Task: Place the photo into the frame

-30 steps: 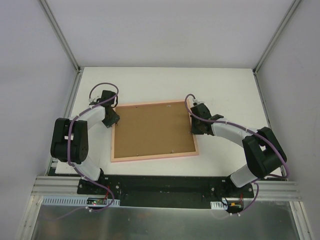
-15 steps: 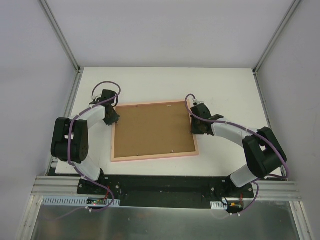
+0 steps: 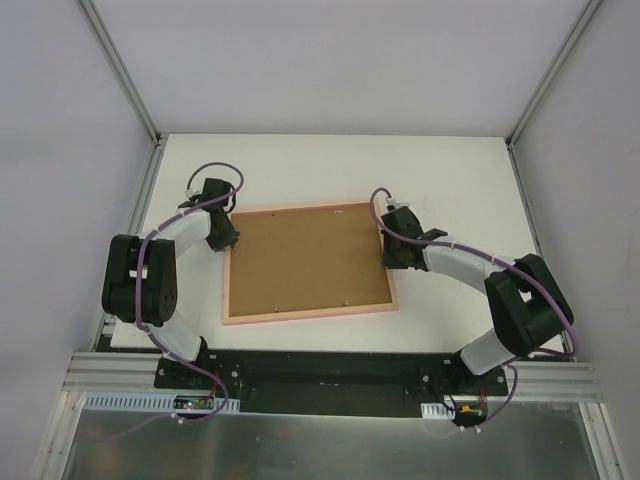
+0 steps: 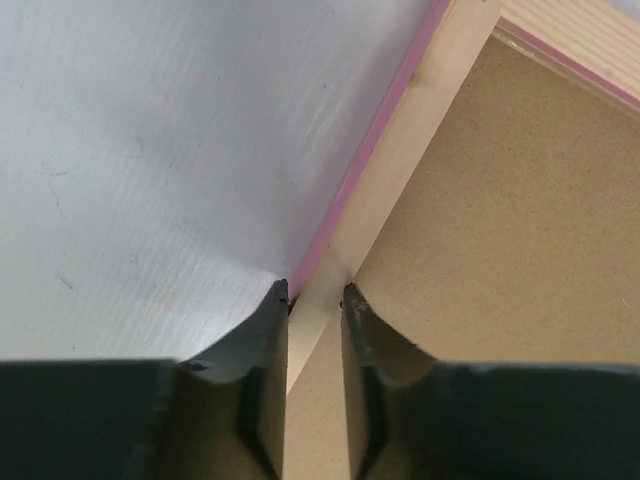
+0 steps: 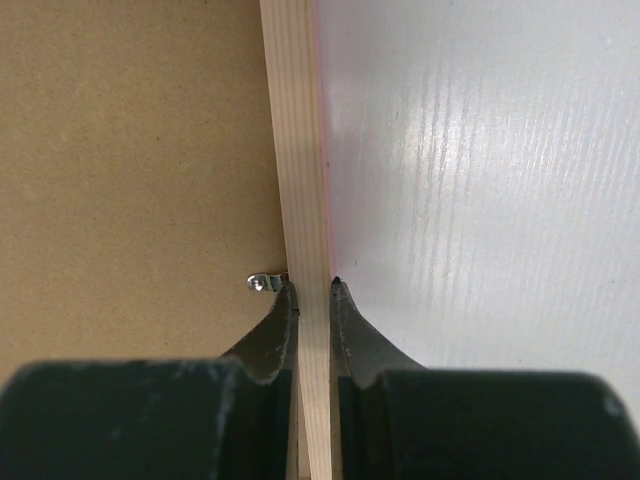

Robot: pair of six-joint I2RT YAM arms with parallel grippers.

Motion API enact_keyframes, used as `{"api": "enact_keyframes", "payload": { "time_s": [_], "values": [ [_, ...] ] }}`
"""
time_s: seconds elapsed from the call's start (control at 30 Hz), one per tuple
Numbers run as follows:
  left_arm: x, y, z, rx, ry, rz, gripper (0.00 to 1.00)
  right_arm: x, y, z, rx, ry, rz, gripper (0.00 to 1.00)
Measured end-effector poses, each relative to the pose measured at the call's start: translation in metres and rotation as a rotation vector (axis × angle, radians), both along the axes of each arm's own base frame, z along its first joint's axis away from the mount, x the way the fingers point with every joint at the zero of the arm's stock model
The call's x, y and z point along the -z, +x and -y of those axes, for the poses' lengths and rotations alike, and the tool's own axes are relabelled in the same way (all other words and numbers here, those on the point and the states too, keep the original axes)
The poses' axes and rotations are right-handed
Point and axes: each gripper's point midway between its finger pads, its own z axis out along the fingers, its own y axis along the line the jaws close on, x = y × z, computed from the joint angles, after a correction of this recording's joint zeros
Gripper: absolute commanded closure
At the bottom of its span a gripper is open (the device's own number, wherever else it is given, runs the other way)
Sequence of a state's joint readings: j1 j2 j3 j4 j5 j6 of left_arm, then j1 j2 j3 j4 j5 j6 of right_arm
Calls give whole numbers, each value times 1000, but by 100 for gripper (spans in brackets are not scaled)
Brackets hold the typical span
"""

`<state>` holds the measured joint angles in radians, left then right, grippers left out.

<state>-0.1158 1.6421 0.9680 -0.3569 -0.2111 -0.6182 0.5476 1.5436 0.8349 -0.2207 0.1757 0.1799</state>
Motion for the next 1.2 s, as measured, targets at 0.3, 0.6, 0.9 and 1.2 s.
{"api": "enact_keyframes", "payload": {
  "time_s": [0.3,0.6,0.9,1.2],
  "values": [
    [-15,-7,-1,2,-25,3,41,0,-1,0,0,2,-2,96],
    [-4,-6,11,61,-80,-39,42,0,-1,-1,3,8,-5,96],
    [1,-3,6,27,-55,-42,87,0,-1,-1,5,10,-6,96],
    [-1,-4,4,46,-41,-29,100,0,0,-1,11,10,-2,96]
  ]
}}
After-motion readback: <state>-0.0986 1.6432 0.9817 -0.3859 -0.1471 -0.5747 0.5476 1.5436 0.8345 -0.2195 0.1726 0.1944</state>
